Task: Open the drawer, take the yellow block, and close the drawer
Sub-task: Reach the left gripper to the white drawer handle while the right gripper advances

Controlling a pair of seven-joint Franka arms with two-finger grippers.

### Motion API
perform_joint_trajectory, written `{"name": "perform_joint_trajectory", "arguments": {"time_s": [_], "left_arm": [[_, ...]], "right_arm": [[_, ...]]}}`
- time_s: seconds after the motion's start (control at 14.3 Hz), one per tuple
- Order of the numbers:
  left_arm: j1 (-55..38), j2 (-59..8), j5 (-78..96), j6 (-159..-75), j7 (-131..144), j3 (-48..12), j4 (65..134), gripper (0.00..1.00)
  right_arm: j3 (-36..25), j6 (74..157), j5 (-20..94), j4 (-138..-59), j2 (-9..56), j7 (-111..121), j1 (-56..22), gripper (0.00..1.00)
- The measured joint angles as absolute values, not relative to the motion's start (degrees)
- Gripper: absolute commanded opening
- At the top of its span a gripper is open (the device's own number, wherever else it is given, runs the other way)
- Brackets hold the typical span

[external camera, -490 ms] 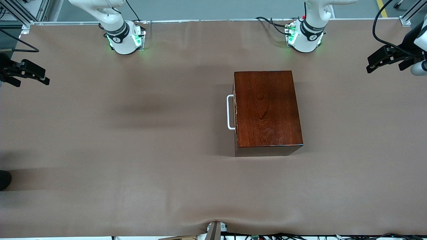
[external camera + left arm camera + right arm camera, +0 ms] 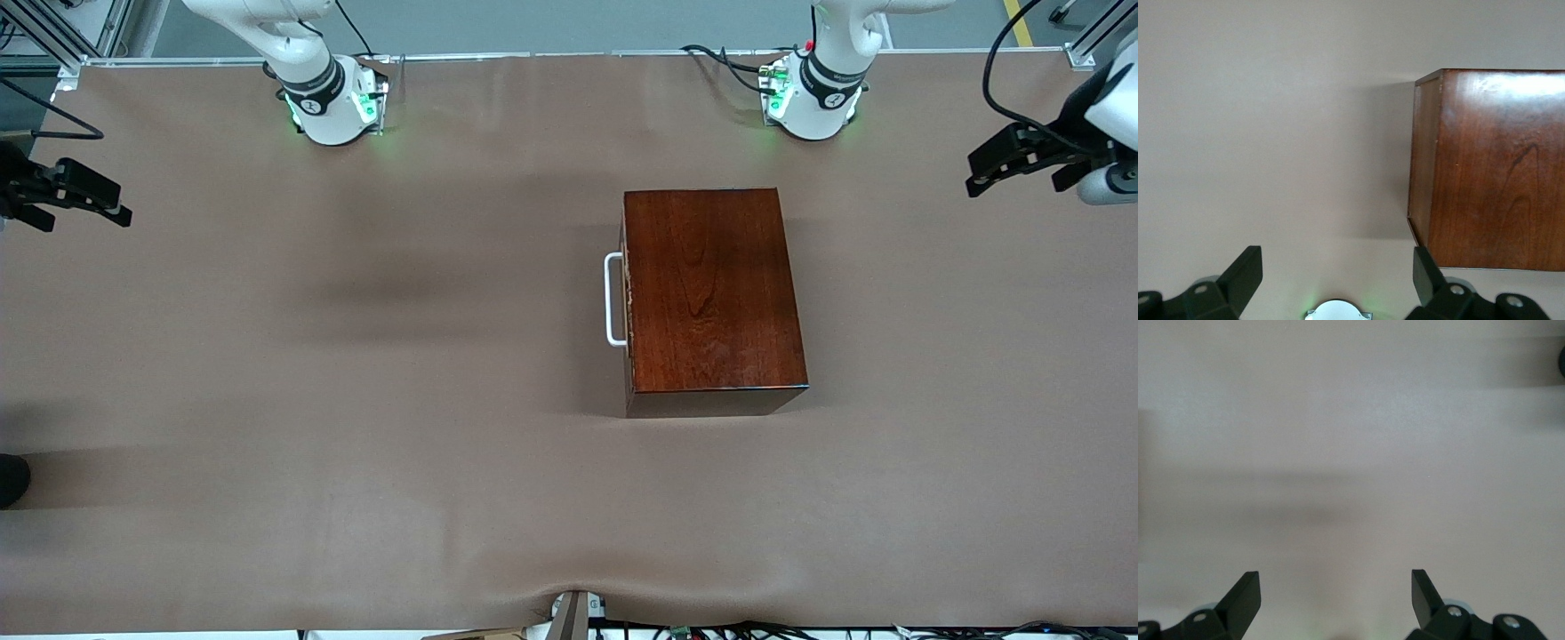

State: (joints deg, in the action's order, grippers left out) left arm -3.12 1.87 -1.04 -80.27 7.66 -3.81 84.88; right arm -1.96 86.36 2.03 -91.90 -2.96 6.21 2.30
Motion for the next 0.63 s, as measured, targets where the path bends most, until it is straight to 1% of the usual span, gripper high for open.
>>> {"name": "perform_joint_trajectory", "arguments": {"time_s": [0.21, 0.35, 0.63], "left_arm": [[-4.18, 0.49, -0.99, -80.29, 7.75, -6.88, 84.00, 1.00], [-5.98, -1.76, -0.97, -80.57, 10.13, -9.15, 82.72, 1.00], [-14.03, -10.50, -0.95, -82.94, 23.61, -11.53, 76.67, 1.00]], "right_arm": [[-1.88, 85.95, 2.03, -91.95, -2.94, 4.98, 2.28, 1.00], [-1.66, 85.93, 2.04, -92.04, -2.87, 4.12, 1.99, 1.00], [-1.29, 86.23, 2.10, -92.13, -2.57, 2.92, 0.21, 1.00]]}}
